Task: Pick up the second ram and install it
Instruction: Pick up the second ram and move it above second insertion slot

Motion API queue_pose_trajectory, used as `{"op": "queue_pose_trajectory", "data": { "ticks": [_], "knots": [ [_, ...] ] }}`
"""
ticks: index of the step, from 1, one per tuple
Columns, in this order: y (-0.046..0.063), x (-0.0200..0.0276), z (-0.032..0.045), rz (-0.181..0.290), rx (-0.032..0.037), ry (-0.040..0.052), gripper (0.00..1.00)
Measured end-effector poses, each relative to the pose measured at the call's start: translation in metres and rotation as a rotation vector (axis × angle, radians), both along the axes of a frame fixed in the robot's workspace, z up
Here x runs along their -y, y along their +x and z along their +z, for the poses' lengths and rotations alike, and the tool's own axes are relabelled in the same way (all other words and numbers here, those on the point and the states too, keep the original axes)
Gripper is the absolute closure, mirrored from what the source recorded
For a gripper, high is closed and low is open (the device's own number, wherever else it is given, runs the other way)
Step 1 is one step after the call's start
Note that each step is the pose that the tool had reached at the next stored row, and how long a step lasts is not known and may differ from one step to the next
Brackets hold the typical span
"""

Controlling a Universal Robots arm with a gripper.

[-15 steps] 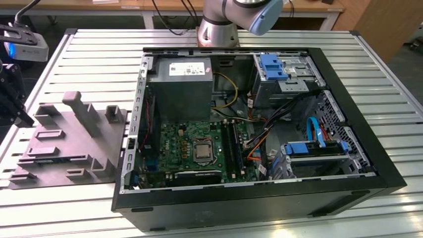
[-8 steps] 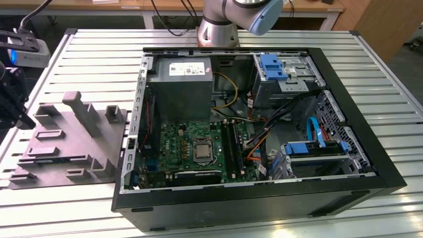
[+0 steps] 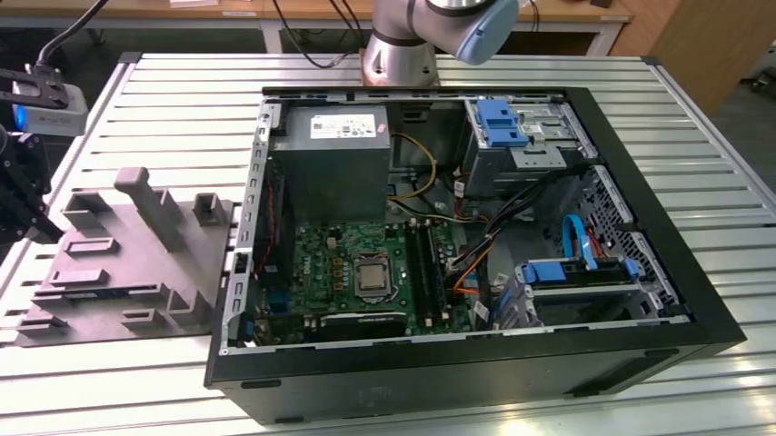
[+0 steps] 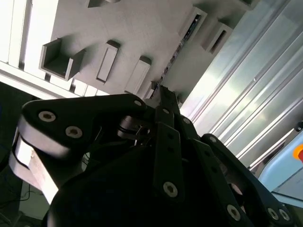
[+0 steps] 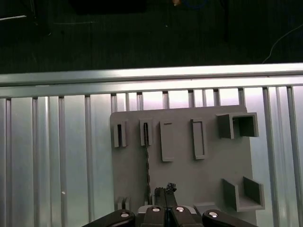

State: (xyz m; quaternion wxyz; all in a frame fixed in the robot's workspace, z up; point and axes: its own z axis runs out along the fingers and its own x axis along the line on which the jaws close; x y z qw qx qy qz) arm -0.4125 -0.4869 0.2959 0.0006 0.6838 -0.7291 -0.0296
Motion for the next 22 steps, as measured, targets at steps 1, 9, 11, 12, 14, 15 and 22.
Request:
{"op": "queue_pose_trajectory", "data": {
  "ticks": [1,9,11,12,14,15,22],
  "knots": [
    [-0.001,0.0000,-0.0016,-0.002,0.0001,-0.0002,0.90],
    [-0.003,0.0000,-0.0056,-0.007,0.0000,-0.0009,0.90],
    [-0.003,0.0013,-0.0065,-0.007,0.0003,-0.0007,0.90],
    [-0.004,0.0022,-0.0072,-0.007,0.0000,-0.0009,0.90],
    [-0.004,0.0049,-0.0099,-0.007,0.0001,-0.0009,0.90],
    [-0.004,0.0060,-0.0116,-0.007,0.0002,-0.0008,0.90],
    [-0.004,0.0091,-0.0244,-0.007,0.0001,-0.0008,0.90]
  ]
}}
